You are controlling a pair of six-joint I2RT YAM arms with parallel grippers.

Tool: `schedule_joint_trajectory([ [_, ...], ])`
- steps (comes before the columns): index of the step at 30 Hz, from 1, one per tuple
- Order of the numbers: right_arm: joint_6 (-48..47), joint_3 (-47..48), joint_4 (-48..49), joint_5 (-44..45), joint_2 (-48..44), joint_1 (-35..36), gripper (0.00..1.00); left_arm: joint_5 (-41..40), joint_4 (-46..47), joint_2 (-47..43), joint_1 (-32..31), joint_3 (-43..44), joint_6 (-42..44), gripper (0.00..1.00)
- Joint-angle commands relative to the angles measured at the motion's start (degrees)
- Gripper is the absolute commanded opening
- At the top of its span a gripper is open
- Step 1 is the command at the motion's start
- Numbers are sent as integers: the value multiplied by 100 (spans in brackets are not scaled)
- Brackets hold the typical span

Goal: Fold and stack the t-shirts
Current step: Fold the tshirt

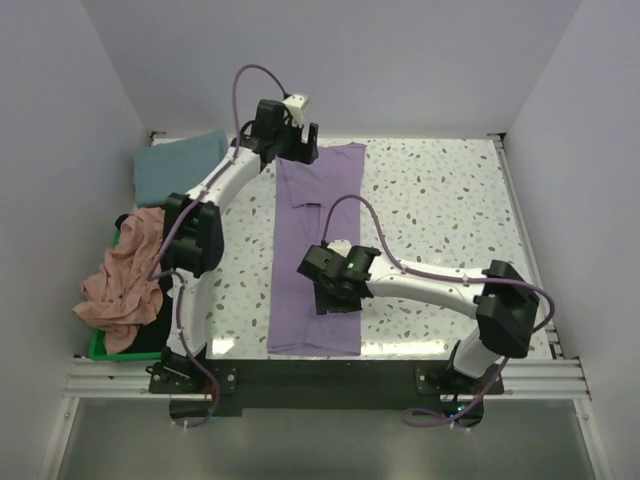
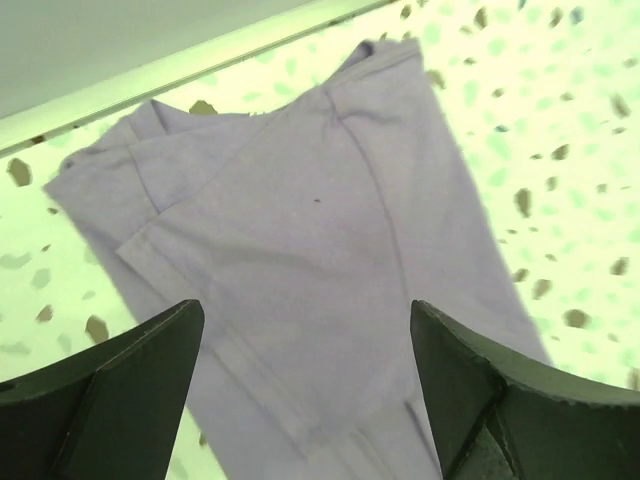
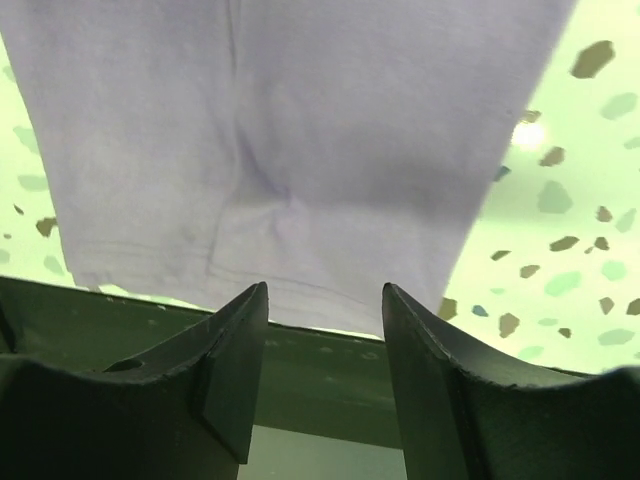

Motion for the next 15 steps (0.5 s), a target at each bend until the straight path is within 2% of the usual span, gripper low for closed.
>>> schedule_joint_trajectory([
  [1, 92, -716, -349, 133, -585, 15, 53, 122, -130, -1404, 61, -887, -388, 88],
  [4, 250, -1463, 72, -200, -1015, -20, 53, -273, -104, -2807, -35, -2521, -634, 87],
  [5, 251, -1597, 222, -332, -1164, -29, 54, -457, -95, -3099, -79, -2943, -713, 87],
  [6, 259, -1694, 432, -420, -1209, -29, 53, -520, -104, -3389, -166, -3748, -870, 87],
  [7, 251, -1800, 504, -577, -1236, -29, 54, -573, -121, -3914, -237, -4130, -968, 86],
  [9, 155, -1801, 548, -667, -1236, -20, 54, -810, -323, -4401, -395, -5095, -1292, 86],
  [15, 136, -2002, 644, -895, -1315, -29, 55, -1531, -1167, -6062, -1493, -6750, -2494, 86],
])
